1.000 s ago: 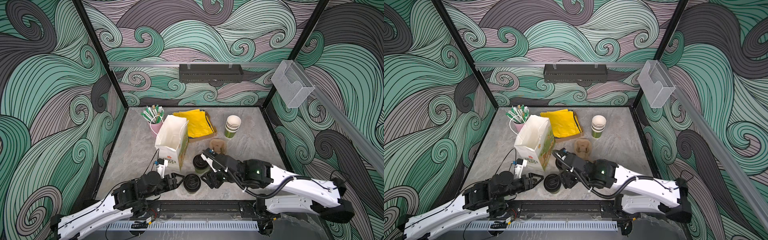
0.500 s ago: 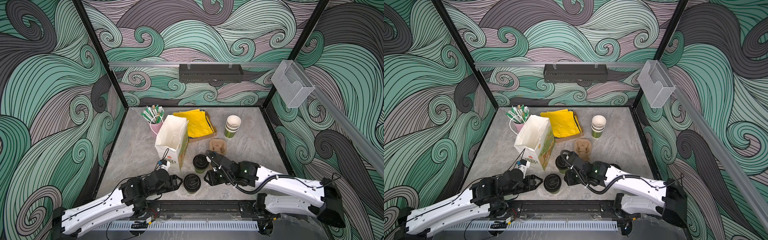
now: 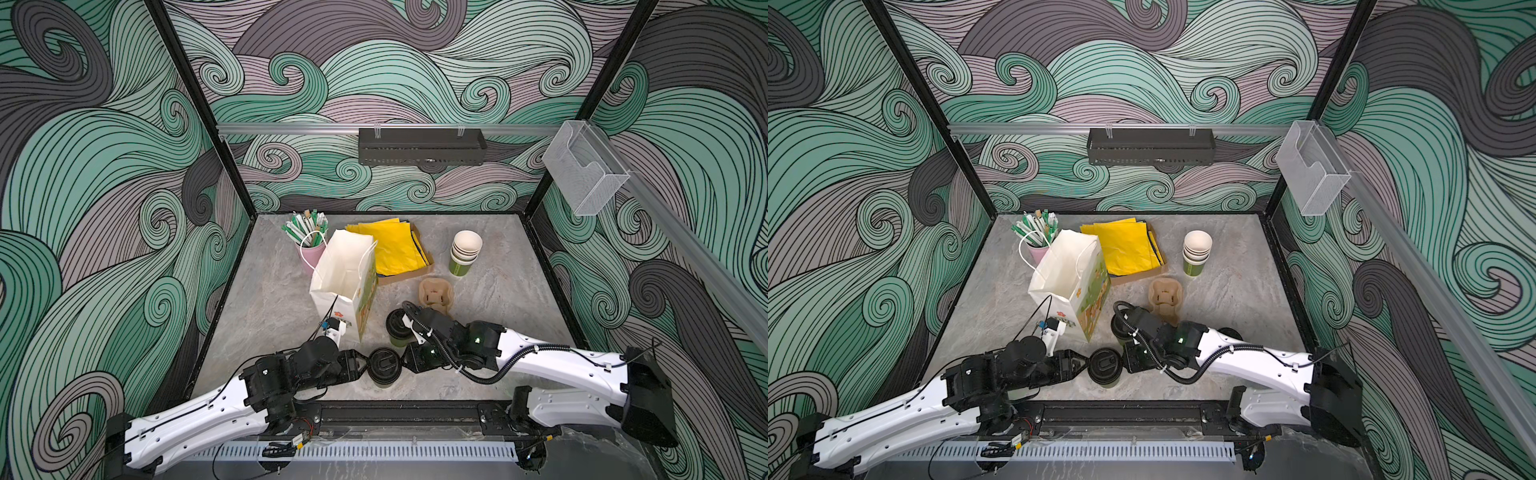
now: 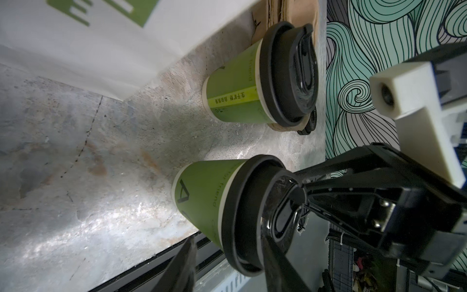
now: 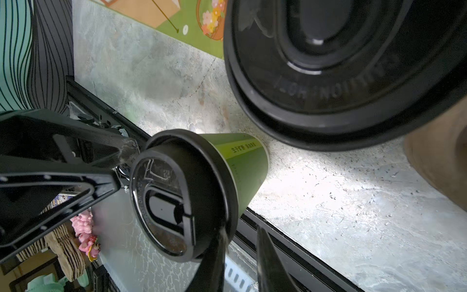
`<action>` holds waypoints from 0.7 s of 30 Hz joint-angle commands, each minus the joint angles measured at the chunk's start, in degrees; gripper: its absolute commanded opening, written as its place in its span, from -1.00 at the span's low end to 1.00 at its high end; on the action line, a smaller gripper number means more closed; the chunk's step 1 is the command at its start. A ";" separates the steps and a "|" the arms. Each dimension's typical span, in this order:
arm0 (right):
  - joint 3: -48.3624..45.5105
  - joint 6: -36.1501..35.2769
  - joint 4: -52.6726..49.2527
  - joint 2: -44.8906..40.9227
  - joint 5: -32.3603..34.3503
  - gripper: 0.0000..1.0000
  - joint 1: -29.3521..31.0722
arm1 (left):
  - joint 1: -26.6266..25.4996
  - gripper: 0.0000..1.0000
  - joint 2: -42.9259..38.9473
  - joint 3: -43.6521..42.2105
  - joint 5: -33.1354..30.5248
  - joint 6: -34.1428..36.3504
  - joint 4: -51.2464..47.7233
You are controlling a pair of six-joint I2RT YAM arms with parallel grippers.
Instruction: Pack the takeout coffee
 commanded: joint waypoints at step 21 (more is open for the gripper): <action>2.72 -0.63 -1.83 1.74 -1.41 -0.54 -0.54 | 0.47 -0.29 1.12 -1.46 2.48 0.16 0.93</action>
